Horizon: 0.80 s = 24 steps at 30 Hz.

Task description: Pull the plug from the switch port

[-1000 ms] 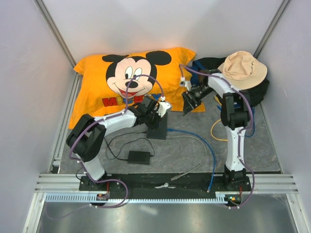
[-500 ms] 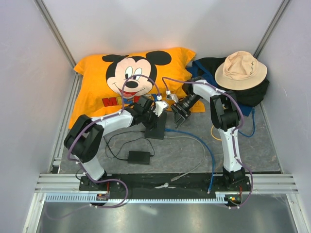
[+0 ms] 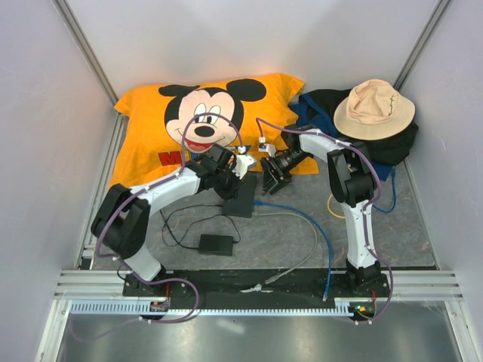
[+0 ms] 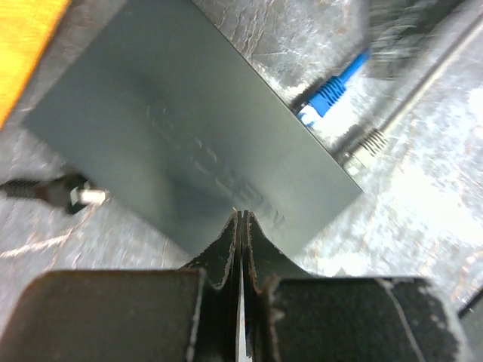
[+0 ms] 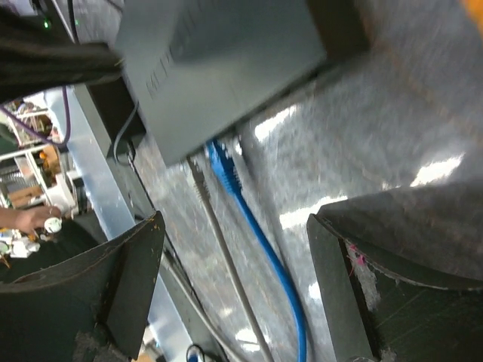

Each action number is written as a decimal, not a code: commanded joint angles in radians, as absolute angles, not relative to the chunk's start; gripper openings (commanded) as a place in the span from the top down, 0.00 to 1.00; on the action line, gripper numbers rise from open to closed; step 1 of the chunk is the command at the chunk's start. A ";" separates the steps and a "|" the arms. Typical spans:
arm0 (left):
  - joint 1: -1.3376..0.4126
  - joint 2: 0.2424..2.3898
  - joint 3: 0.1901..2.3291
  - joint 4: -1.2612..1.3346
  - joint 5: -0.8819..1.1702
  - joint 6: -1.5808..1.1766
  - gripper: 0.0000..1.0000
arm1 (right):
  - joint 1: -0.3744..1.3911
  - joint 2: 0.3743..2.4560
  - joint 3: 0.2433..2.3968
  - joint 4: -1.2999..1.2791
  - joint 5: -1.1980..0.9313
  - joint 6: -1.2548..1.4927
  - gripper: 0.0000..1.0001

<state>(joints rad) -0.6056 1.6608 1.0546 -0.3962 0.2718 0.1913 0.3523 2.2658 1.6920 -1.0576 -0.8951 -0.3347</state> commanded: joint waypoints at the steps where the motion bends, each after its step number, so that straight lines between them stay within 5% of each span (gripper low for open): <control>1: -0.584 1.563 1.054 -0.436 0.298 0.178 0.98 | 0.371 2.272 1.712 -0.905 -0.861 -0.267 0.15; 24: -0.508 1.611 1.003 -0.408 0.318 0.147 0.98 | 0.433 2.391 1.646 -0.899 -0.851 -0.250 0.23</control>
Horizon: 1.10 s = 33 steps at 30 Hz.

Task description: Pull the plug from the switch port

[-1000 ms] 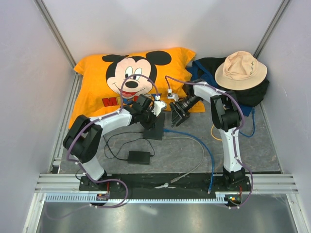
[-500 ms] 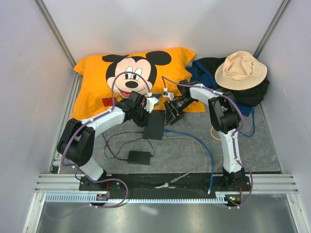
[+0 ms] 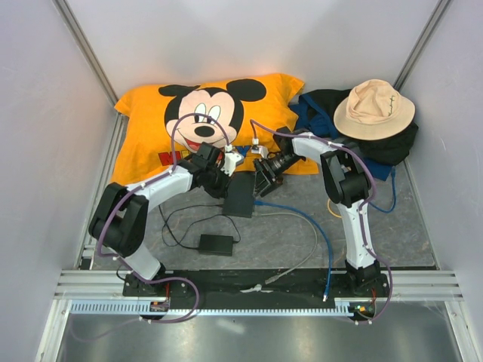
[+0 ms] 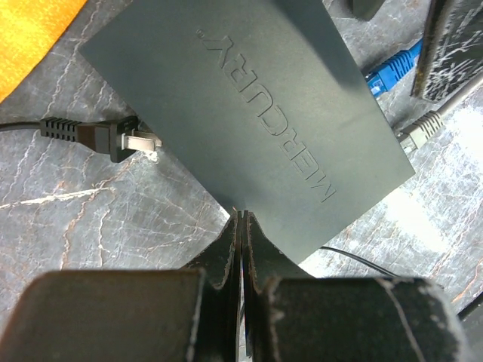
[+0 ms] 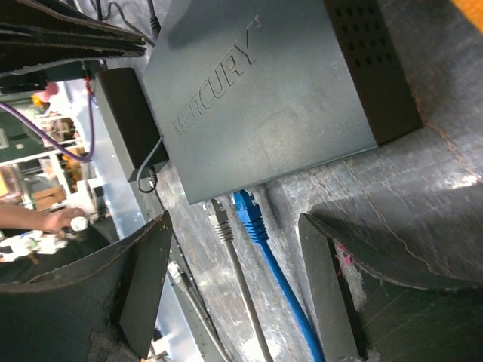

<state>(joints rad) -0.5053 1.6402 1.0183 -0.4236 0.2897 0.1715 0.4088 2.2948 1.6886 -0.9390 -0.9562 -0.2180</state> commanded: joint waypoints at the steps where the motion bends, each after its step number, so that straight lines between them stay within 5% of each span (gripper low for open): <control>1: -0.509 1.614 0.994 -0.405 0.318 0.147 0.98 | 0.436 2.396 1.647 -0.900 -0.845 -0.247 0.24; 33: -0.526 1.692 1.019 -0.397 0.265 0.195 0.98 | 0.413 2.464 1.605 -0.887 -0.680 -0.166 0.49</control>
